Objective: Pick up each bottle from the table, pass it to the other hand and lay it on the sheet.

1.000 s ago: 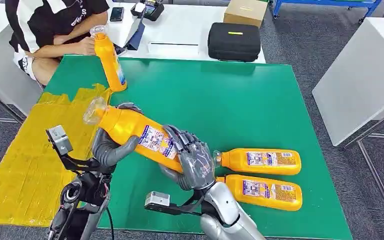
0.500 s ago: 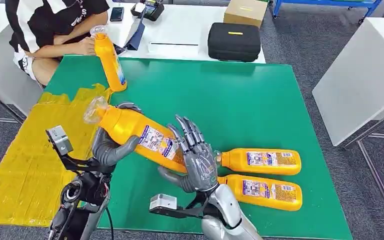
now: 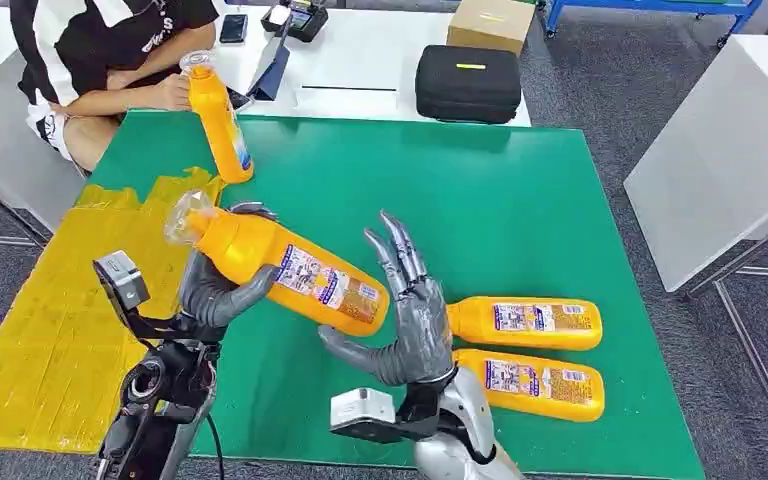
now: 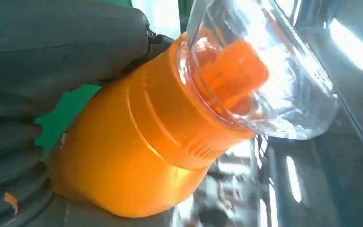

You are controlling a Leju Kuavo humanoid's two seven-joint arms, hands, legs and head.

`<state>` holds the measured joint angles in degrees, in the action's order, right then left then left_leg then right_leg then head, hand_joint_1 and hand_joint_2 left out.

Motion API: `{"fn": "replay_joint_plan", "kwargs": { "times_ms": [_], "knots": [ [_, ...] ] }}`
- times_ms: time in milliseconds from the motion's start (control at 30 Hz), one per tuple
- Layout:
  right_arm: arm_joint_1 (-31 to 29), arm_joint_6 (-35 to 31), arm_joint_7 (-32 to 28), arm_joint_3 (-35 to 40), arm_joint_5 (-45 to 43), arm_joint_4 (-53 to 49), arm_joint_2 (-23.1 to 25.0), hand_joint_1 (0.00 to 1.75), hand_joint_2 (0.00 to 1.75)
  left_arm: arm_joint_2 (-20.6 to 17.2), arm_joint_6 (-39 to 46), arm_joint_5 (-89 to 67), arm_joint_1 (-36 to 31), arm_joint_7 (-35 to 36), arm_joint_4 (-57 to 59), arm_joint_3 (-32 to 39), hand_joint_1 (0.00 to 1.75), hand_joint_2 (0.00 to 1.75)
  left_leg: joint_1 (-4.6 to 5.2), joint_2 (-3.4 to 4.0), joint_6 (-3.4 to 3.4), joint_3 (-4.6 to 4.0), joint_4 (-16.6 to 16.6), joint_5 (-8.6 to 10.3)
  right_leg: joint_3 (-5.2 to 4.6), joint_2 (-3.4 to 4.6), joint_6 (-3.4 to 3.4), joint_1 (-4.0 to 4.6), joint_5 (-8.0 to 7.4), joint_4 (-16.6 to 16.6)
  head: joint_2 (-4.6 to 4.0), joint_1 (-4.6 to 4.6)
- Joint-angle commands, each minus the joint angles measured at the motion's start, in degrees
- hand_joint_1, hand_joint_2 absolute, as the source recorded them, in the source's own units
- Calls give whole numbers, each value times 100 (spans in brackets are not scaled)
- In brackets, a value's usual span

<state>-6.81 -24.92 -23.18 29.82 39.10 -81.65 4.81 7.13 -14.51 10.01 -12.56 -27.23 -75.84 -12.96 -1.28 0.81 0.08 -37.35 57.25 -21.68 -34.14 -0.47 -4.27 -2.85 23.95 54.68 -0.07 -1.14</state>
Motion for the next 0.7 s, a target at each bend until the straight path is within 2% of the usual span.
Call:
{"fn": "replay_joint_plan", "kwargs": {
  "times_ms": [33,200,233,267,333,600,667,700],
  "knots": [
    [305,2139,-398,-635,-2889,-1295,-385,0,175,-196,1580,-1740,-316,-44,230,31,175,175,-1,-19,5,21,5,-10,24,-11,33,4,13,7,0,0],
    [421,3133,-320,-921,-3951,-1602,-402,0,175,-271,2343,-3138,-440,40,305,-193,175,175,-2,-20,4,19,5,-10,24,-13,32,6,14,6,0,0],
    [457,3343,-414,-1008,-4152,-1656,-393,0,175,-293,2972,-3941,-521,97,421,-278,175,175,-2,-17,3,12,2,-5,17,-12,24,5,8,2,0,0],
    [481,3602,-420,-1065,-4454,-1662,-395,0,0,-330,3447,-4631,-608,202,546,-385,175,175,0,-19,3,8,0,-1,13,-15,19,2,6,1,0,0],
    [546,3901,-364,-1232,-4758,-1648,-395,0,0,-274,3548,-5035,-778,299,844,-448,175,175,-2,-26,3,11,0,-2,20,-21,22,5,8,0,0,0],
    [540,3907,-364,-1227,-4758,-1626,-368,0,0,-276,3557,-5045,-775,289,866,-449,175,175,-1,-10,4,26,1,-10,28,-3,31,5,10,1,0,-2],
    [588,4232,-425,-1328,-4954,-1658,-326,0,0,-361,3901,-5761,-880,442,1065,-618,175,175,-3,-14,3,32,1,-12,34,-6,36,7,13,1,0,0],
    [610,4397,-428,-1350,-5043,-1704,-335,0,175,-409,4098,-6212,-951,617,1212,-712,175,175,-1,-18,3,26,-2,-7,30,-11,30,5,11,0,0,0]
  ]
}}
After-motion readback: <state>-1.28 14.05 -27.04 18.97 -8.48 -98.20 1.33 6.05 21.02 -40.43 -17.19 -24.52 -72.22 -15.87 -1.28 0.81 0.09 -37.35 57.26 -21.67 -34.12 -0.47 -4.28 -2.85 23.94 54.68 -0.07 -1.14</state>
